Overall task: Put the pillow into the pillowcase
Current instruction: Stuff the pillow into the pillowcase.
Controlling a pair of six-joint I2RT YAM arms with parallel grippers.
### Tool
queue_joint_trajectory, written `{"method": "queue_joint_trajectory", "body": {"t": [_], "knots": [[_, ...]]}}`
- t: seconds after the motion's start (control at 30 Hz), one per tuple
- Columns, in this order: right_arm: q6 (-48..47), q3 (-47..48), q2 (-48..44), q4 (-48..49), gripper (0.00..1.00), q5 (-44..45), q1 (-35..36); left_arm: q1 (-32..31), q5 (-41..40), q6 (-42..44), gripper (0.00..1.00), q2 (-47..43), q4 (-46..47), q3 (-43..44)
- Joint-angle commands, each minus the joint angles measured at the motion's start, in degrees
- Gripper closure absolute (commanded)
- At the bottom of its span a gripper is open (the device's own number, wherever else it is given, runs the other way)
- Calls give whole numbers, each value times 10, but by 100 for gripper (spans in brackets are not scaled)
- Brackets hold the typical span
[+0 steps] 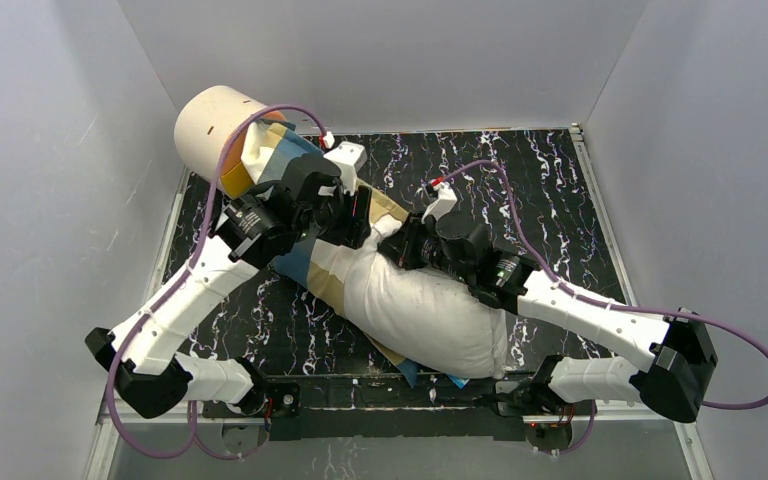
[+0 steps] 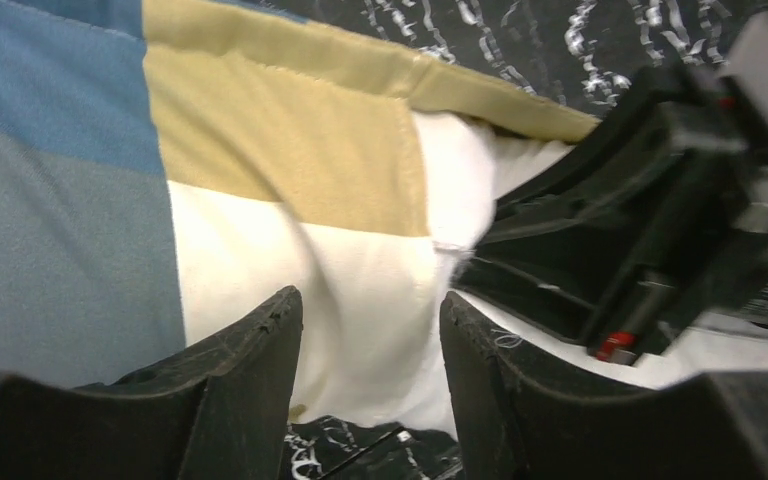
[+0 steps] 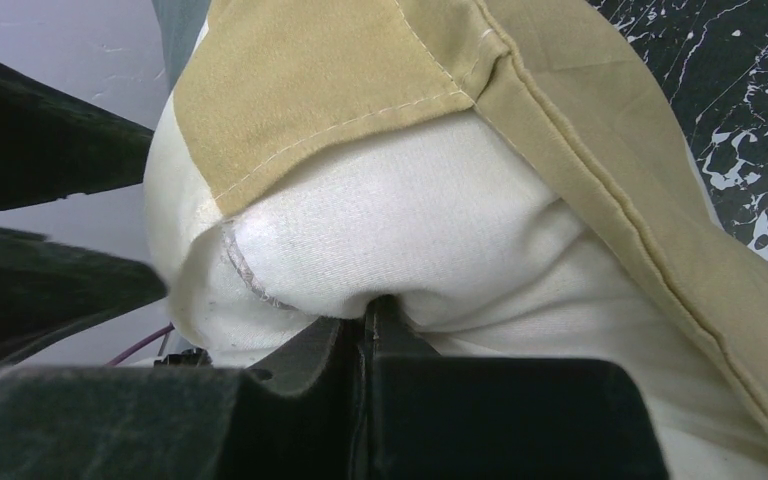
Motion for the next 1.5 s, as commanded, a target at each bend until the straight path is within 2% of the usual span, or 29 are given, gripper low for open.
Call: {"method": "queue_joint_trajectory", "body": {"t": [0.0,0.1,0.2,0.3,0.47,0.67,0.9,1.03,1.1,1.2,1.27,1.37,1.47], "knots": [[9,-2,19,7,99,9,5,-4,-57,46,52,-6,4,-19],[14,-6,23,13,99,9,5,-5,-71,67,66,-1,26,-19],[15,-7,25,12,99,6,5,-6,-67,83,89,1,40,-11],[18,-8,27,14,99,5,5,-5,-45,81,100,-10,52,0],[23,-8,34,23,99,17,5,-6,67,26,100,-42,125,10],[29,-3,39,43,99,52,5,-6,167,-38,100,-50,155,-2],[43,3,51,65,99,100,4,-5,200,-70,100,-81,187,-45],[47,22,69,89,99,132,4,-6,221,-93,100,-82,235,-90],[31,41,81,85,99,127,-3,-6,200,-85,100,-76,237,-110],[5,60,90,46,99,122,-17,-6,117,-68,100,-73,184,-110],[1,48,80,38,99,103,-43,-5,57,-40,87,-73,141,-106],[6,22,66,43,99,58,-94,-6,-24,-2,78,-77,94,-135],[3,10,63,44,99,32,-122,-6,-99,7,68,-88,100,-190]]}}
